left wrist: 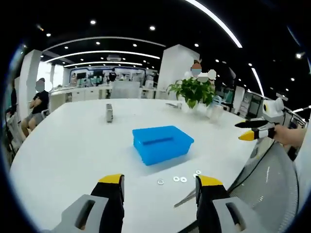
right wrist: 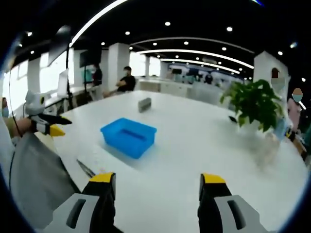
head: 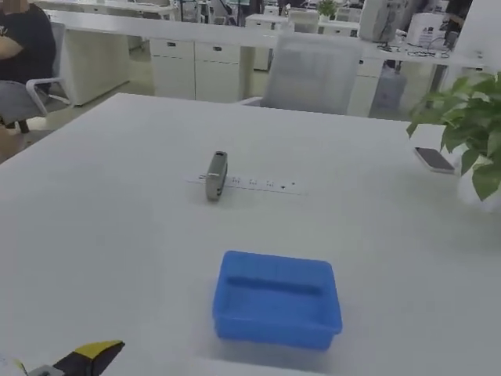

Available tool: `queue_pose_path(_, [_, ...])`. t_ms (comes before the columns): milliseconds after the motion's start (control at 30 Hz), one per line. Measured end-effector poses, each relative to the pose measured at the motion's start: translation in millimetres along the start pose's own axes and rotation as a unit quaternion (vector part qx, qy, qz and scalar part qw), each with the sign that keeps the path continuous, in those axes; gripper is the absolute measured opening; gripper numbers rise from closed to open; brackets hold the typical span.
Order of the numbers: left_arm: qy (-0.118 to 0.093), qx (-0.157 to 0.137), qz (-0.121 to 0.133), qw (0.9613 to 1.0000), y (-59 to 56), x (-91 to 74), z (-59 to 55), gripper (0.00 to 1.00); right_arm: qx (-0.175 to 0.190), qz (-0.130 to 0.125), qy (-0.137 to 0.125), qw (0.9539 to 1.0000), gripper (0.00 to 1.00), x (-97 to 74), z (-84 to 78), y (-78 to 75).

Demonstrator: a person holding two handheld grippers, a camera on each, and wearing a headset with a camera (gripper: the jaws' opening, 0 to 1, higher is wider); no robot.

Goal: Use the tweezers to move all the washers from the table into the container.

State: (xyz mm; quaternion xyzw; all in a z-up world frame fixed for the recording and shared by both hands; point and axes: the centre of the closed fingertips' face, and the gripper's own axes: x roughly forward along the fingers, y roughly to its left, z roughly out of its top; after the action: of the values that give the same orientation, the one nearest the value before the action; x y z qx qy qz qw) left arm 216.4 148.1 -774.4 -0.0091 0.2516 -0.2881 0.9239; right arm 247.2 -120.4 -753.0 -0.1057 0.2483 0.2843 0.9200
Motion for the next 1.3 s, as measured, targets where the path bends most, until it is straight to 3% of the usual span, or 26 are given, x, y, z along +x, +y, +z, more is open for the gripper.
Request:
queue_pose_path(67, [0.025,-0.004,-0.038,0.9990,-7.6,1.9,-5.8,0.45,0.013,0.041,0.009,0.9990,0.63,7.3,1.1,21.9])
queue_pose_path(133, [0.048,-0.018,-0.078,0.9956,-15.3,6.0,-9.4,0.44,-0.001,0.069,0.010,0.9976,0.55,16.4,3.7,43.3])
queue_pose_path(233, [0.075,-0.010,-0.108,0.9912,-20.6,13.8,-12.8,0.42,-0.011,0.121,0.022,0.9924,0.41,29.0,-0.3,73.2])
queue_pose_path(333, [0.097,0.009,-0.140,0.9853,-27.9,23.4,-16.3,0.34,-0.003,0.159,0.028,0.9869,0.36,41.5,-4.9,94.4])
queue_pose_path(433, [0.138,0.067,-0.159,0.9752,-33.1,28.5,-27.1,0.27,-0.007,0.203,0.041,0.9784,0.33,50.7,-8.9,109.8])
queue_pose_path(533, [0.166,0.091,-0.173,0.9665,-35.4,31.8,-37.9,0.19,-0.034,0.238,0.058,0.9690,0.28,60.7,-12.5,120.1])
queue_pose_path(600, [0.192,0.120,-0.172,0.9588,-32.5,36.2,-48.4,0.16,-0.048,0.246,0.058,0.9663,0.25,67.4,-13.0,124.6])
queue_pose_path(633, [0.204,0.133,-0.171,0.9547,-31.1,38.1,-53.2,0.16,-0.065,0.257,0.062,0.9623,0.22,69.8,-15.1,128.9])
queue_pose_path(667, [0.230,0.158,-0.172,0.9448,-29.4,40.2,-62.3,0.16,-0.083,0.259,0.062,0.9604,0.20,71.8,-15.8,130.3])
queue_pose_path(733, [0.256,0.205,-0.178,0.9277,-29.2,43.7,-71.8,0.15,-0.103,0.260,0.070,0.9576,0.18,74.4,-20.4,133.6])
queue_pose_path(767, [0.260,0.221,-0.181,0.9226,-29.7,45.9,-73.4,0.13,-0.105,0.264,0.074,0.9561,0.19,75.0,-22.7,136.7])
queue_pose_path(833, [0.263,0.239,-0.183,0.9166,-30.8,49.1,-74.8,0.09,-0.113,0.268,0.077,0.9536,0.19,75.1,-26.5,140.8])
queue_pose_path(900, [0.273,0.282,-0.180,0.9019,-27.6,51.3,-78.2,0.07,-0.129,0.269,0.084,0.9507,0.19,74.0,-31.5,142.8])
queue_pose_path(933, [0.285,0.313,-0.177,0.8884,-24.6,51.0,-81.5,0.05,-0.136,0.269,0.085,0.9497,0.19,73.6,-33.4,142.8])
queue_pose_path(1000, [0.291,0.364,-0.179,0.8666,-23.4,51.8,-83.9,0.02,-0.146,0.269,0.091,0.9476,0.19,71.6,-38.1,143.6])
queue_pose_path(1033, [0.289,0.370,-0.181,0.8643,-24.7,52.4,-84.2,0.01,-0.149,0.268,0.091,0.9473,0.19,70.9,-39.2,143.8])
queue_pose_path(1133, [0.282,0.371,-0.193,0.8636,-31.2,53.8,-83.6,0.00,-0.160,0.267,0.096,0.9453,0.20,69.7,-41.9,143.1])
queue_pose_path(1233, [0.285,0.374,-0.208,0.8577,-34.1,53.4,-83.6,0.00,-0.169,0.262,0.095,0.9455,0.20,69.5,-40.7,140.2])
queue_pose_path(1300, [0.277,0.374,-0.213,0.8591,-37.5,51.2,-78.4,0.00,-0.163,0.261,0.092,0.9471,0.21,69.4,-39.1,139.0])
